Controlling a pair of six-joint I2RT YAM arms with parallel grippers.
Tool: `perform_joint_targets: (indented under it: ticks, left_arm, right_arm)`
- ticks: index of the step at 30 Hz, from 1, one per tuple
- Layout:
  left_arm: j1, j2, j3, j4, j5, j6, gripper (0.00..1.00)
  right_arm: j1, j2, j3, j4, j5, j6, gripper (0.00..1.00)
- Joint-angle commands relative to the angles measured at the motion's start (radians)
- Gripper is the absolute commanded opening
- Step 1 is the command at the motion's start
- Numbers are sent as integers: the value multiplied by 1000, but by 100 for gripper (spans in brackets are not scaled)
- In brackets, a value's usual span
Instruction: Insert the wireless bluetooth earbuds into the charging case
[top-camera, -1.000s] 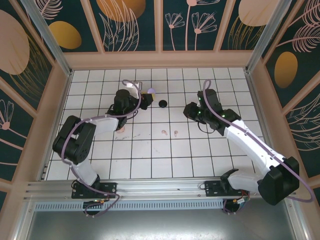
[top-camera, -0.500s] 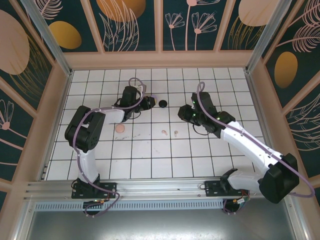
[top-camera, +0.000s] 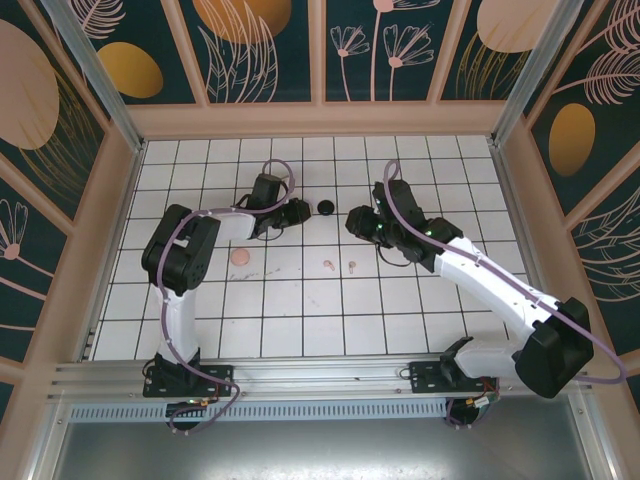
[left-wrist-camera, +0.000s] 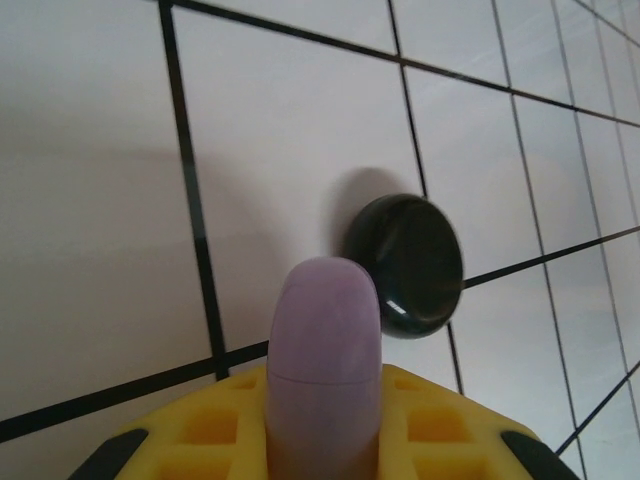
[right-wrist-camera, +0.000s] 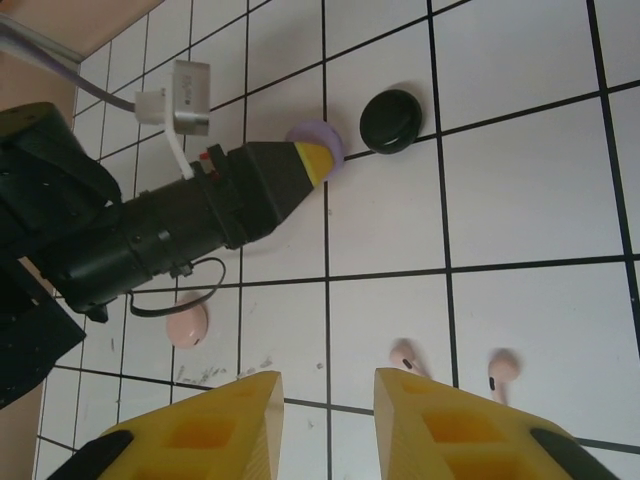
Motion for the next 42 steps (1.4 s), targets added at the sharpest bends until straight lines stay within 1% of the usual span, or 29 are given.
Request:
perform_joint_targets:
  ticks: [1, 9, 15, 22, 30, 35, 38, 39, 41, 42]
  left_arm:
    - [0, 17, 23, -32, -24, -2, 16]
    - [1, 7, 34, -84, -87, 40, 36]
    - [3, -43, 35, -126, -158, 86, 52]
    - [5, -141, 40, -185, -244, 165, 58]
    - [14, -319, 1, -194, -336, 220, 59]
    - [39, -463, -68, -161, -403, 227, 63]
    - [65, -549, -119, -130, -434, 219, 68]
    - [74, -576, -137, -122, -444, 216, 72]
    - [97, -622, -164, -104, -460, 209, 75]
    - [107, -645, -180, -92, -471, 203, 83]
  right_arm:
    - [12, 17, 43, 6, 25, 0, 34]
    - [26, 25, 75, -12, 31, -6, 47]
    - [36, 34, 102, -25, 52, -14, 56]
    - [53, 55, 126, -34, 66, -21, 63]
    - [97, 112, 161, -40, 78, -27, 65]
    - [141, 183, 196, -39, 77, -34, 65]
    - [177, 247, 229, -40, 76, -42, 65]
    - [192, 271, 246, -38, 74, -51, 65]
    - [221, 329, 280, -39, 72, -83, 65]
    - [235, 360, 301, -38, 71, -104, 65]
